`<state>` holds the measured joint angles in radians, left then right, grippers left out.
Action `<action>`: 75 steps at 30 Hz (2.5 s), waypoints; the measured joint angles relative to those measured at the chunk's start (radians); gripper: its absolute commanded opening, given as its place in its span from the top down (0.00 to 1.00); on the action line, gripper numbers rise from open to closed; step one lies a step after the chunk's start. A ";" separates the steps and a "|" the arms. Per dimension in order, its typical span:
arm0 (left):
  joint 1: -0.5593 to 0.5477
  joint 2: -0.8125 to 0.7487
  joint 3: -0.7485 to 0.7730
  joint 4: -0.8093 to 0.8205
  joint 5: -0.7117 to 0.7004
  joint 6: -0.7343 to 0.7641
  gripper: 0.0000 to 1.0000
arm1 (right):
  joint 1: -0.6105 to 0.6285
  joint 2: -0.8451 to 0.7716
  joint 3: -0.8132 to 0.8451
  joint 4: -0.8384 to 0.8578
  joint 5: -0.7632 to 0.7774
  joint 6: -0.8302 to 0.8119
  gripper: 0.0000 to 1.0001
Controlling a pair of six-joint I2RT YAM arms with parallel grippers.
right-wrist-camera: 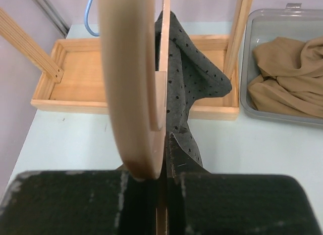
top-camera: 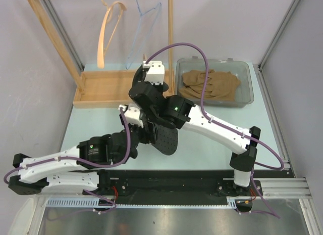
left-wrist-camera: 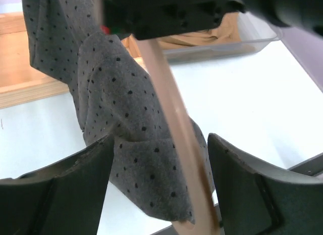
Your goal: Place the skirt on the hanger
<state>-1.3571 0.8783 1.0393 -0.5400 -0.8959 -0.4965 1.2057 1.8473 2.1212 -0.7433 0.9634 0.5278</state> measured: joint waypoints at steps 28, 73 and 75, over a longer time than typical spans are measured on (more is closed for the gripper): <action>-0.042 -0.037 0.000 -0.120 -0.113 -0.067 1.00 | -0.029 0.029 -0.003 0.014 -0.105 0.139 0.61; 0.457 0.258 0.481 -0.092 0.246 0.299 1.00 | -0.055 -0.652 -0.601 0.026 -0.133 0.147 0.23; 0.482 0.286 0.509 -0.087 0.279 0.305 1.00 | -0.055 -0.653 -0.608 0.013 -0.133 0.157 0.23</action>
<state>-0.8753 1.1648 1.5486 -0.6273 -0.6170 -0.1917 1.1507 1.1946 1.5135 -0.7307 0.8303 0.6849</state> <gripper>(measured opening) 0.057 0.765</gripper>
